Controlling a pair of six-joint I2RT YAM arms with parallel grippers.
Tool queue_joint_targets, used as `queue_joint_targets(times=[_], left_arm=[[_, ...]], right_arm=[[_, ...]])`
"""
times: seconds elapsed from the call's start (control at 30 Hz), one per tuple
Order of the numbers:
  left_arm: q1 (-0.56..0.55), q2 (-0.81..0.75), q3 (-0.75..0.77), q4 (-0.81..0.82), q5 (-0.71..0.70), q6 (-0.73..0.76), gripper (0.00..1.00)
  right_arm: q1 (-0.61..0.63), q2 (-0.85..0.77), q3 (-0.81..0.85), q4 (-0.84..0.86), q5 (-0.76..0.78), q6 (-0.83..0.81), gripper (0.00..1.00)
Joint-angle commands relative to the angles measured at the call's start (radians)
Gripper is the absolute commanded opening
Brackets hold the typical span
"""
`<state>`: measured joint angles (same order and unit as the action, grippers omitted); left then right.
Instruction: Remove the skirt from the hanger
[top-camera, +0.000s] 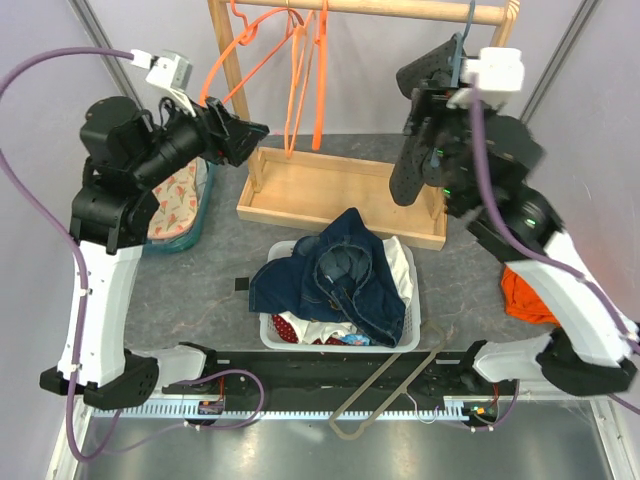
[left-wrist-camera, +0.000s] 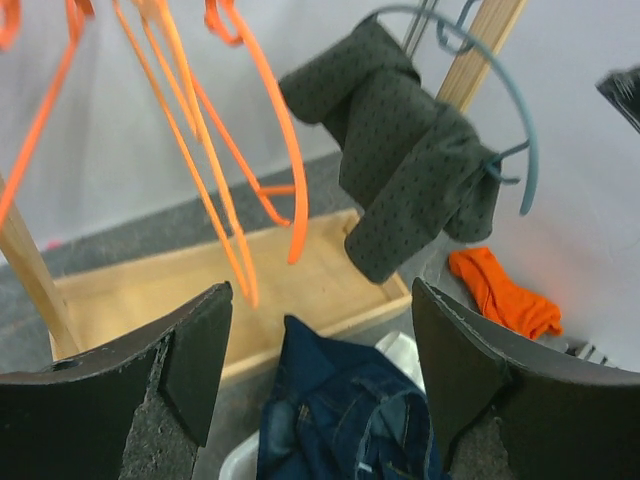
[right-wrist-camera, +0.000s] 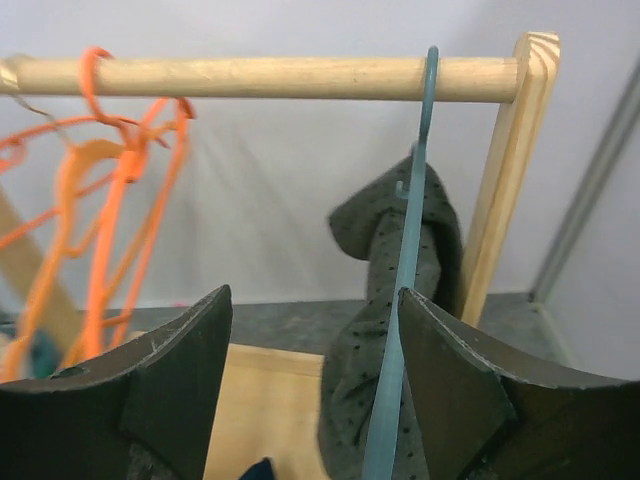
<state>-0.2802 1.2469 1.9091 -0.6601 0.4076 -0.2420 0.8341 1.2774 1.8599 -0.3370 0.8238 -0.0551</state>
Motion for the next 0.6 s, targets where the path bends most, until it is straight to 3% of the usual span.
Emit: queue_joint_targets(times=[0.0, 0.27, 0.57], left_arm=[[-0.022, -0.047, -0.053, -0.007, -0.013, 0.076, 0.78], [-0.056, -0.081, -0.116, -0.019, -0.029, 0.138, 0.78], [-0.057, -0.092, -0.159, -0.022, -0.03, 0.153, 0.78]], right_arm=[[-0.047, 0.132, 0.06, 0.093, 0.207, -0.239, 0.74], [-0.153, 0.224, 0.153, 0.075, 0.183, -0.19, 0.78], [-0.205, 0.223, 0.179, 0.032, 0.075, -0.117, 0.82]])
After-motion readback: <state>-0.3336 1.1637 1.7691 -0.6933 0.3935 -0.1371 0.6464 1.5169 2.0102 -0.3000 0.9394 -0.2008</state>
